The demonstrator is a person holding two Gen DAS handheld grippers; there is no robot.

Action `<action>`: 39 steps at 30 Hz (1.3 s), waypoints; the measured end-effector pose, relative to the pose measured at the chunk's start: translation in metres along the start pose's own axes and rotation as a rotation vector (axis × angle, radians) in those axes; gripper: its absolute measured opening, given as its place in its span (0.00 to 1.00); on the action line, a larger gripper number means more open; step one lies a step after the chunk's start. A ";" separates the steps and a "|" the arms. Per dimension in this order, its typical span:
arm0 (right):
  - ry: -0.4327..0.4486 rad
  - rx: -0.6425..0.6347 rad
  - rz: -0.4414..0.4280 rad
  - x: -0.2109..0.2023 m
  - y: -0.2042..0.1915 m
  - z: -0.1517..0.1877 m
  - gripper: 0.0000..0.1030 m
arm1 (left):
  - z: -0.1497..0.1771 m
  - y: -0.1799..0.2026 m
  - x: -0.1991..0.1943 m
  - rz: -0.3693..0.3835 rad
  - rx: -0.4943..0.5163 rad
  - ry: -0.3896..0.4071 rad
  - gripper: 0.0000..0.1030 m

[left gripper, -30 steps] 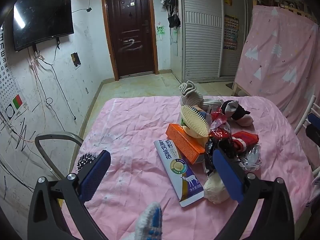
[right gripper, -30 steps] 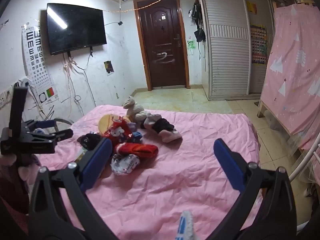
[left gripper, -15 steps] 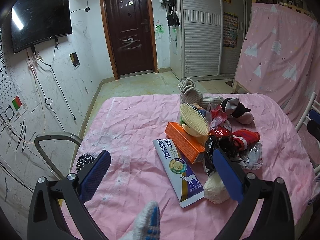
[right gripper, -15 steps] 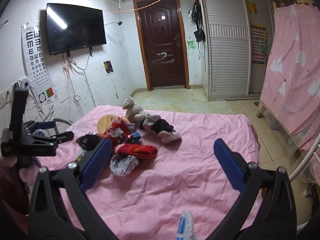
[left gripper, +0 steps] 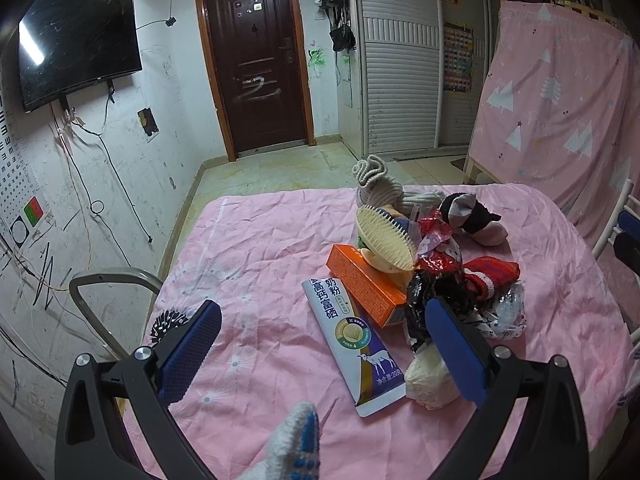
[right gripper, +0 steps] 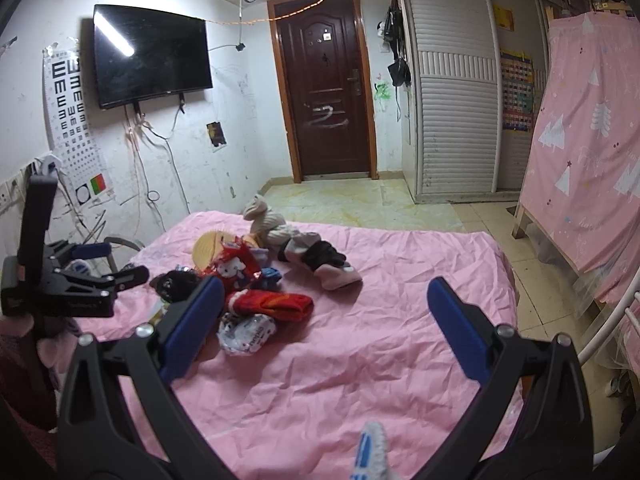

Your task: Collect trash

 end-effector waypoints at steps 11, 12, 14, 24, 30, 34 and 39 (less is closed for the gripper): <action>0.003 -0.007 -0.001 0.003 0.000 0.000 0.96 | -0.001 -0.003 0.002 -0.006 -0.001 -0.002 0.90; 0.004 -0.007 -0.002 0.003 0.000 0.000 0.96 | -0.001 -0.003 0.003 -0.007 -0.001 -0.001 0.90; 0.002 -0.007 -0.003 0.004 0.000 -0.001 0.96 | -0.001 -0.003 0.002 -0.008 0.000 -0.001 0.90; 0.004 -0.013 -0.004 0.005 -0.002 0.000 0.96 | -0.002 -0.003 0.002 -0.009 0.002 -0.003 0.90; 0.002 -0.020 -0.006 0.005 -0.005 0.000 0.96 | -0.002 -0.003 0.003 -0.007 0.001 -0.005 0.90; 0.001 -0.020 -0.005 0.006 -0.005 0.000 0.96 | -0.002 -0.004 0.006 -0.007 -0.002 -0.009 0.90; -0.024 -0.025 -0.004 0.013 -0.006 0.005 0.96 | 0.002 -0.010 0.013 -0.011 -0.018 -0.029 0.90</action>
Point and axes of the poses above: each gripper's, at about its wrist camera, not at the fingertips, and x roughly the way its jaws point, y to its right, z to its underside, the point moved 3 cm from there along x, roughly the way its jaws point, and after that the axes turned 15 degrees about x, right-handed, at the moved point
